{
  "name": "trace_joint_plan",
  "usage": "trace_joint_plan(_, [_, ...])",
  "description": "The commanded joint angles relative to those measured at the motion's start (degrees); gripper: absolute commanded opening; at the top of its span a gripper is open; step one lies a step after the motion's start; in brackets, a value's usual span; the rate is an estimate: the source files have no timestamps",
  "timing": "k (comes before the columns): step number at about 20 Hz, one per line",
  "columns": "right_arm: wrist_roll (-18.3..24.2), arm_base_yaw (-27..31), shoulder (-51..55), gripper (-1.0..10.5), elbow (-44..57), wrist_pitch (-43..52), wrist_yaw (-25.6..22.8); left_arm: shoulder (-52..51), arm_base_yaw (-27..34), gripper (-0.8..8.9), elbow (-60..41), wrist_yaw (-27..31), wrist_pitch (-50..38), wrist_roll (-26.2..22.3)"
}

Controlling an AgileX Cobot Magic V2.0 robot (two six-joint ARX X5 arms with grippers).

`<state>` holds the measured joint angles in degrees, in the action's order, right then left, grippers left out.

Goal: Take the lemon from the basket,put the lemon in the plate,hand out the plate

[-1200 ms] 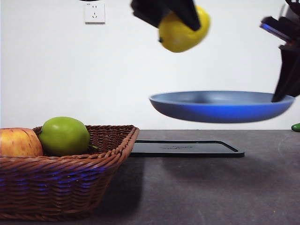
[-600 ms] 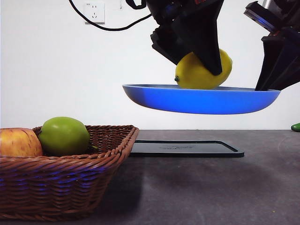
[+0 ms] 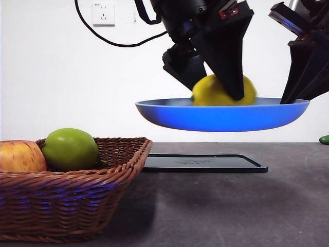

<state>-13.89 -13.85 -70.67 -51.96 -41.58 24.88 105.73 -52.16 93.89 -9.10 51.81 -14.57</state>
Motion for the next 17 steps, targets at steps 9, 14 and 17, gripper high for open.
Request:
trace_joint_plan(9, [0.26,1.27,-1.88,0.0,-2.34,1.42,0.5,-6.19,-0.42,3.89,1.01,1.7,2.75,3.04])
trace_joint_plan(14, [0.55,4.72,-9.68,0.0,-7.67,0.61,0.72,-16.11,0.13,3.89,1.01,1.57,6.97,3.96])
trace_joint_plan(17, [1.03,5.84,-17.14,0.0,-14.12,-0.59,0.72,-23.15,0.11,3.89,1.01,1.53,10.21,5.14])
